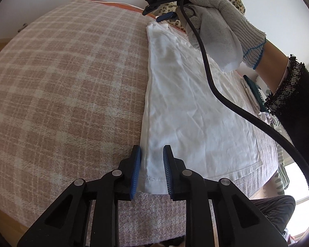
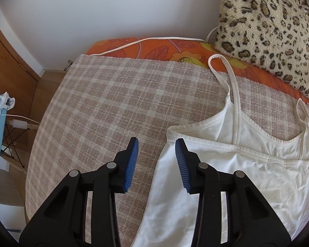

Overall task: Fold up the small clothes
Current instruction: 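Close left gripper on the hem edge while right gripper grips the neckline edge, then lift the gripped side edge with both grippers and fold it over the camisole middle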

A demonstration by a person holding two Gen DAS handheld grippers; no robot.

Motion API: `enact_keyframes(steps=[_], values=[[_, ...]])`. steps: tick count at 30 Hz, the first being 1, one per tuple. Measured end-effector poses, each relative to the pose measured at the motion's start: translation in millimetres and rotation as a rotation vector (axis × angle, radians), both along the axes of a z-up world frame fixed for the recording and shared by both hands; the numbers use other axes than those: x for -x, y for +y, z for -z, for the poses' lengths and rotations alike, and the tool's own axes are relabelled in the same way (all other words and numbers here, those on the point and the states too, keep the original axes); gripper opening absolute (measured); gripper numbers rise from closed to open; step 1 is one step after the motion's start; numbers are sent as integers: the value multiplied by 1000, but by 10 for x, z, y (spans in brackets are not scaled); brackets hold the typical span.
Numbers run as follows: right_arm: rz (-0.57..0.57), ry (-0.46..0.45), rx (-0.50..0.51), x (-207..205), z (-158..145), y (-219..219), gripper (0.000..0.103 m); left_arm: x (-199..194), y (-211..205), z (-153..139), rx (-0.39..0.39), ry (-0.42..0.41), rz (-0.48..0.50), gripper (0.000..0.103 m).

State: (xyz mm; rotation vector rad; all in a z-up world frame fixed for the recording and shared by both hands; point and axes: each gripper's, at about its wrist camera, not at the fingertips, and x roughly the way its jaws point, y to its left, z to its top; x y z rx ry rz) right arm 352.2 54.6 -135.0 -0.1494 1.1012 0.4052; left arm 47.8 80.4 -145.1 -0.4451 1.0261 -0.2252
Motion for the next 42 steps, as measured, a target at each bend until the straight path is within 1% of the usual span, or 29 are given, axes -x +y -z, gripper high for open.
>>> enact_keyframes(steps=[4,8,13,18,19,21,23,28,33,37,42], values=[[5,-6,71,-84,132,87,40,23,-3,-8,-13,-6,9,19],[6,-20,123,-138,216,141,40,13,13,2,-15,-4,5,13],[10,-13,154,-191,285,154,40,-7,28,8,-6,-3,9,11],[11,-13,172,-221,305,176,40,-32,8,6,2,-5,19,6],[10,-12,176,-225,307,178,39,-31,18,9,2,-6,19,6],[16,-19,194,-246,315,190,31,-25,24,12,2,-10,14,5],[26,-25,201,-288,332,214,19,-18,28,12,5,-13,11,4],[41,-21,176,-310,313,114,10,-1,10,-2,13,-22,9,3],[50,-44,158,-281,216,49,8,-14,-119,-91,8,-50,34,3],[38,-78,170,-220,103,-43,8,0,-195,-125,7,-67,54,3],[50,-104,153,-201,-79,-237,7,-16,-321,-224,26,-93,76,2]])
